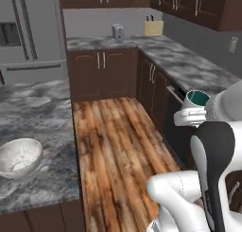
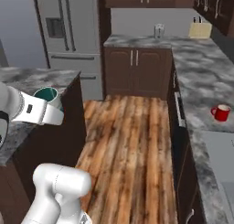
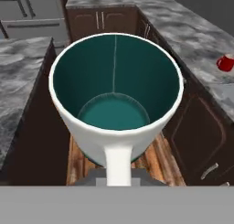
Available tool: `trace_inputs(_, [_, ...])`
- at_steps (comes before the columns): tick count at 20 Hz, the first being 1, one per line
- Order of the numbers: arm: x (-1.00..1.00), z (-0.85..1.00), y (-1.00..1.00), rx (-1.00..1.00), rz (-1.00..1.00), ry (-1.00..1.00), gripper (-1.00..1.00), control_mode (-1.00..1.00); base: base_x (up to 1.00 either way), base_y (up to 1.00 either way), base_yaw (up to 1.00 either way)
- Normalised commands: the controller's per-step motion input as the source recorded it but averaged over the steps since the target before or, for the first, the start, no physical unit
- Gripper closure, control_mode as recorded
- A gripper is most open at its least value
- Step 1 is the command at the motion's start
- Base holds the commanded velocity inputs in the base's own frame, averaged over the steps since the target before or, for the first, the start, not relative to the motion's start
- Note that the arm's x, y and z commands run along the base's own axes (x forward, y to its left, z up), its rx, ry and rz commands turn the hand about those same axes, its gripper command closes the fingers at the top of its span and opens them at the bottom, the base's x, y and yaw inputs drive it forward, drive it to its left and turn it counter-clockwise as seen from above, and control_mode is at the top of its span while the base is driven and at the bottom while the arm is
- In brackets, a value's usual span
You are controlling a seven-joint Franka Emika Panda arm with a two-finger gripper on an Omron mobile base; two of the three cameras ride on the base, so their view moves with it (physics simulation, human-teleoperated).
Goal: Clear the mugs and bowl far away from the sink.
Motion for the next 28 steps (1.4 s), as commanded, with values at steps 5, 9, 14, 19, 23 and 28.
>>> trace_inputs(5, [0.0, 0.0, 0.0, 0.0, 0.0, 0.0, 1.0, 1.0, 0.63, 0.0, 0.9])
trace_inputs(9, [0.0, 0.0, 0.0, 0.0, 0.0, 0.0, 1.0, 1.0, 1.0, -0.36, 0.59])
trace_inputs(14, [0.0, 0.0, 0.0, 0.0, 0.0, 0.0, 1.0, 1.0, 1.0, -0.22, 0.21])
trace_inputs(19, [0.0, 0.0, 0.0, 0.0, 0.0, 0.0, 1.0, 1.0, 0.73, -0.05, 0.47])
trace_inputs(23, [0.0, 0.0, 0.0, 0.0, 0.0, 0.0, 1.0, 1.0, 0.63, -0.11, 0.56])
trace_inputs(28, [0.0, 0.0, 0.0, 0.0, 0.0, 0.0, 1.0, 1.0, 0.73, -0.22, 0.64])
